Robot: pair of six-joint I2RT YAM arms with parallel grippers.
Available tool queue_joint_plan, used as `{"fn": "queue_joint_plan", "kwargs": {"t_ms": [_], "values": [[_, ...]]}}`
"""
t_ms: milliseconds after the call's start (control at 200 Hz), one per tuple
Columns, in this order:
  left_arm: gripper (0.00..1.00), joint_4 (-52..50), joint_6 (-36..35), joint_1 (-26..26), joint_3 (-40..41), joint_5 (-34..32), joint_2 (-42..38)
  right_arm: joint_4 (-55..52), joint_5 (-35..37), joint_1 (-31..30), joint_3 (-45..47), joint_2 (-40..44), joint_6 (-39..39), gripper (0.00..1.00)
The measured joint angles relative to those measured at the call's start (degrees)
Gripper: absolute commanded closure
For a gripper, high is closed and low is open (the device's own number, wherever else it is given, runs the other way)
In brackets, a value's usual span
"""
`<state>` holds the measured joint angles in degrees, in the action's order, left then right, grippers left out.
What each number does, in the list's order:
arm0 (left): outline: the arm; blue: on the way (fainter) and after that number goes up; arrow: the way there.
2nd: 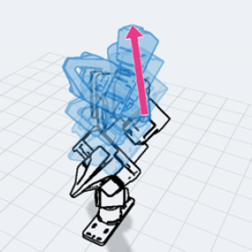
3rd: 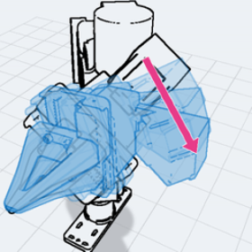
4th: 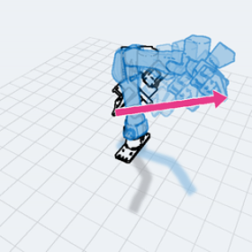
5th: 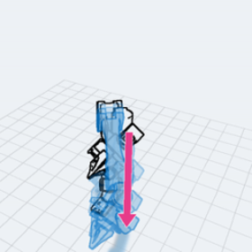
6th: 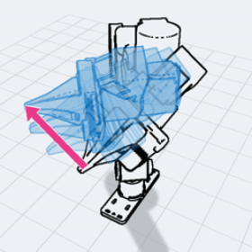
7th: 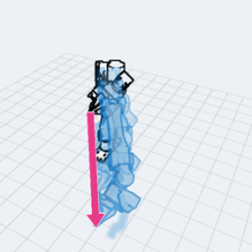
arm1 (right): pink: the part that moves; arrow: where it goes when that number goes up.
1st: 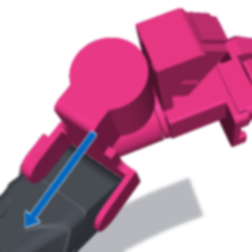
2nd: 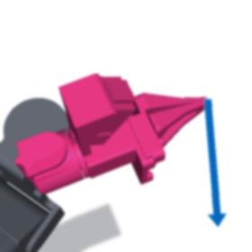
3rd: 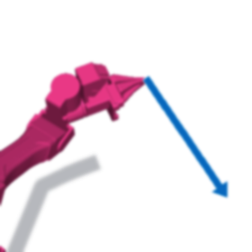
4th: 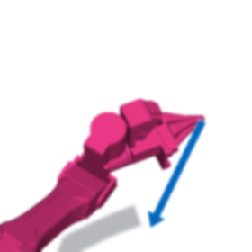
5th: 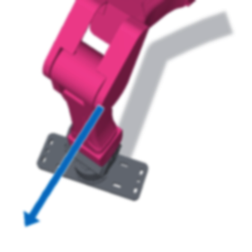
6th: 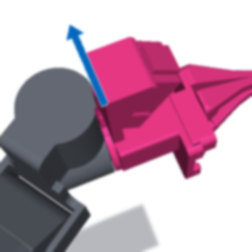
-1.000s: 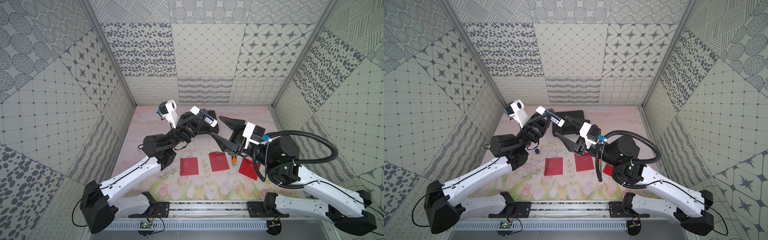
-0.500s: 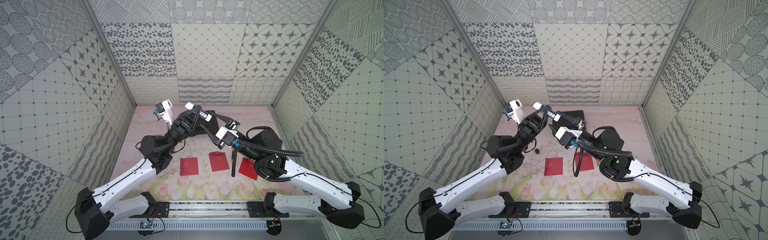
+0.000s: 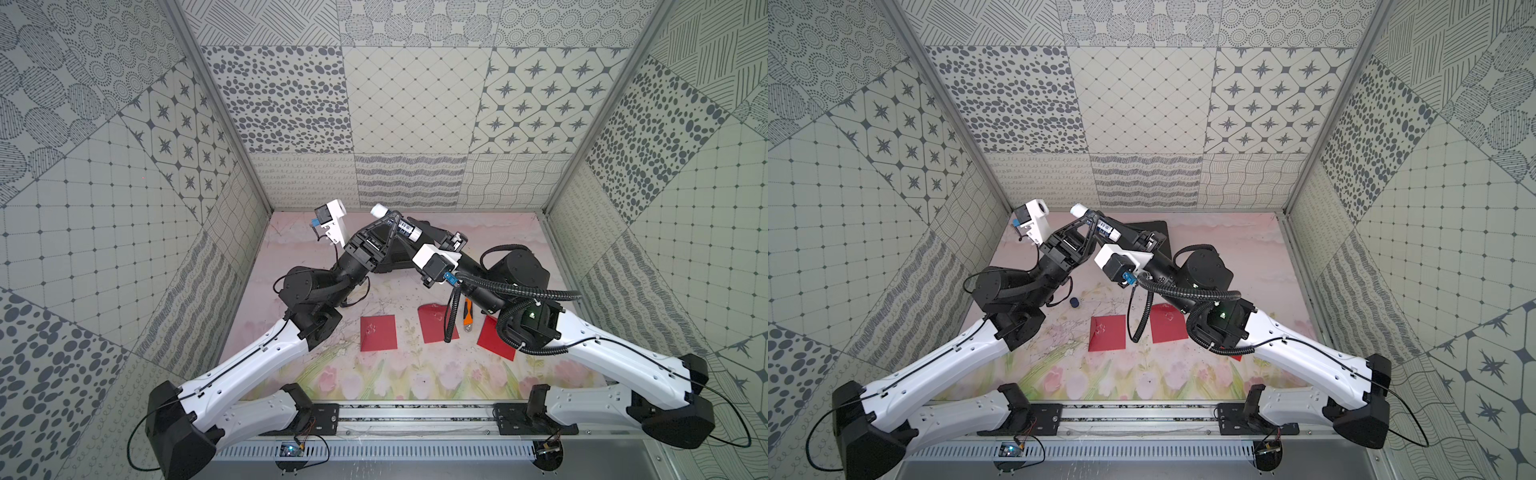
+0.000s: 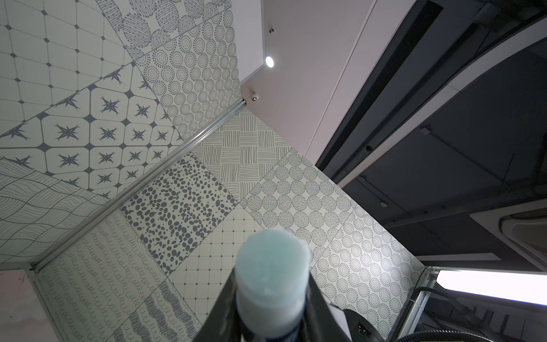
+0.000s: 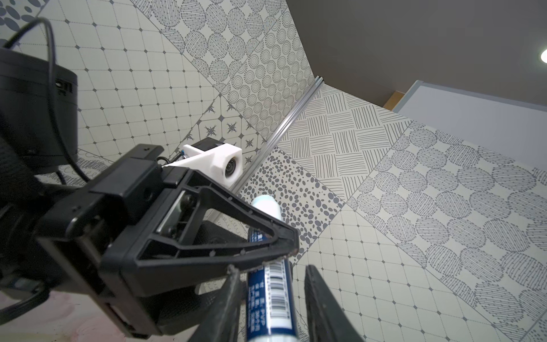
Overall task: Seal the envelope with a glue stick
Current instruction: Unscrew the glue stick.
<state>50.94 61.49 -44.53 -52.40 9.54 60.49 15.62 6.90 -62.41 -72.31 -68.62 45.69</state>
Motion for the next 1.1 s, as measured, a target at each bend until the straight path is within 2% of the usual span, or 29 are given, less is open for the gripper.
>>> {"fn": "queue_joint_plan", "kwargs": {"t_ms": [340,600,725,991,1101], "values": [[1.0,-1.62,0.48,-0.02,0.0,0.15,-0.9,-1.86,1.75,0.0,0.0,0.0,-0.09,0.63],[1.0,-2.75,0.9,-0.02,-0.22,0.2,-0.74,-2.67,2.05,0.0,0.0,0.0,-0.13,0.69],[1.0,-2.73,1.29,-0.02,-0.52,0.35,-0.35,-2.62,2.34,0.0,0.0,0.0,0.09,0.64],[1.0,-2.71,1.62,-0.02,-0.57,0.44,-0.02,-2.89,3.1,0.0,0.0,0.0,0.2,0.71],[1.0,-2.73,1.77,-0.02,-0.57,0.44,0.0,-3.04,3.28,0.0,0.0,0.0,0.22,0.69]]}}
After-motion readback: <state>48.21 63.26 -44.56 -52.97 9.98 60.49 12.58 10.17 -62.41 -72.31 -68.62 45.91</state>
